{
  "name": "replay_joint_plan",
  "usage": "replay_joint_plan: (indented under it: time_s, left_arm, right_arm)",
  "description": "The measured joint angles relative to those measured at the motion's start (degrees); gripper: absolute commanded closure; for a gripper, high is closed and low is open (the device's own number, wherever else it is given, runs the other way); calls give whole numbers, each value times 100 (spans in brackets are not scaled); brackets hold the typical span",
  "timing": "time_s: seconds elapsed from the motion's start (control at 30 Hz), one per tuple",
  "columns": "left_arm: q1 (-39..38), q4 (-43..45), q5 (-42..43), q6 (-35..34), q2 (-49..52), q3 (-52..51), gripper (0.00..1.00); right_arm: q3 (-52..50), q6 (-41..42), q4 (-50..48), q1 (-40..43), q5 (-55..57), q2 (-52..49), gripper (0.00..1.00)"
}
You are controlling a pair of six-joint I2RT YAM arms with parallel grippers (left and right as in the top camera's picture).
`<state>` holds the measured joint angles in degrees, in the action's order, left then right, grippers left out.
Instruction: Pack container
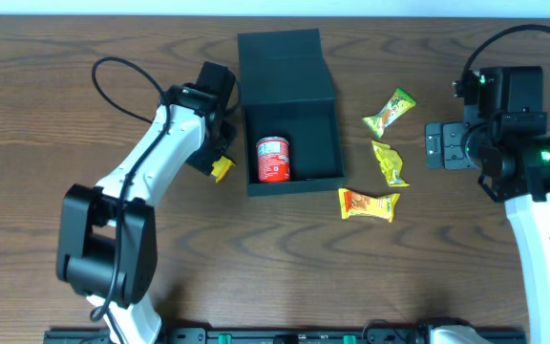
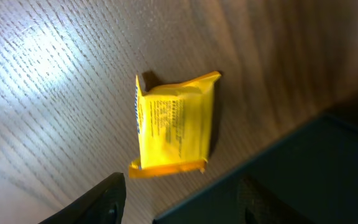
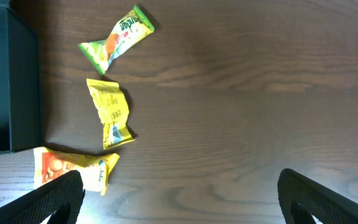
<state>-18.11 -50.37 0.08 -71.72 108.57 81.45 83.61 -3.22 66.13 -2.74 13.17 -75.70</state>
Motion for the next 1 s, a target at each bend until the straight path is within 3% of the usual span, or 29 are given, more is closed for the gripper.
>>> replay_joint_plan:
  time_s: [0.57,1.0]
  left_arm:
    - [103,9,-52,409,507,-13,41]
    - [173,614,-48,785,667,-13,41]
  right_arm:
    - [0,-2,46,0,0,0,1]
    - [0,-4,46,0,0,0,1]
